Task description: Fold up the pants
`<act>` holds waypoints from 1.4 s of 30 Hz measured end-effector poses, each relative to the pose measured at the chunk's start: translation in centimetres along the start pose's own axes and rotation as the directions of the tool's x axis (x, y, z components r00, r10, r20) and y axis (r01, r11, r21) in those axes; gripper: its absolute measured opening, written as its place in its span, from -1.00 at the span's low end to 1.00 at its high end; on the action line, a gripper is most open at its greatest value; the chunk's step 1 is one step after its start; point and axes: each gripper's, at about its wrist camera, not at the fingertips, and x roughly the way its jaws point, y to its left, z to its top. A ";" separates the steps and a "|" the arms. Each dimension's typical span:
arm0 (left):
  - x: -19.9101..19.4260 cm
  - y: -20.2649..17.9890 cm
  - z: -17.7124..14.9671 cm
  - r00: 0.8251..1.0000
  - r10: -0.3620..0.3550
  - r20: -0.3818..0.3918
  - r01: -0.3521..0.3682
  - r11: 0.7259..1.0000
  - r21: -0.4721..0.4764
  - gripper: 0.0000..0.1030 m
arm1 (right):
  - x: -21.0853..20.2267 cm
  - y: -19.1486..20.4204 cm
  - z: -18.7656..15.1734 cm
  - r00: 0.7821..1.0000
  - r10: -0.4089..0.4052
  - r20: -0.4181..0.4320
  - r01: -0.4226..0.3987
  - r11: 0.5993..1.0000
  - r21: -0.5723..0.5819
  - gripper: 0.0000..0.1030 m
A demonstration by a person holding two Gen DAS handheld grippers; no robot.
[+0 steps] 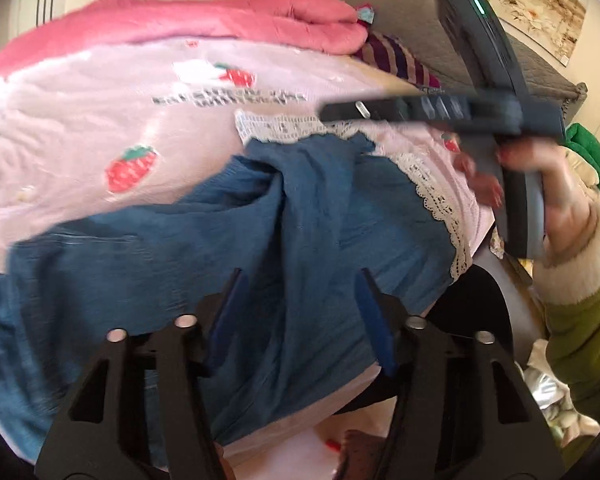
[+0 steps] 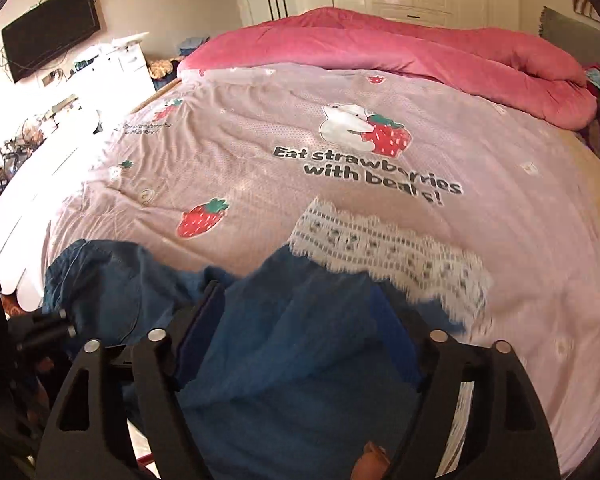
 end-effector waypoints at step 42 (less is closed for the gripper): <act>-1.2 -1.7 -0.9 0.985 -0.088 0.148 0.066 0.987 0.149 -1.00 | -11.7 -8.9 -9.1 0.984 0.022 0.179 -0.071 0.960 0.270 -0.79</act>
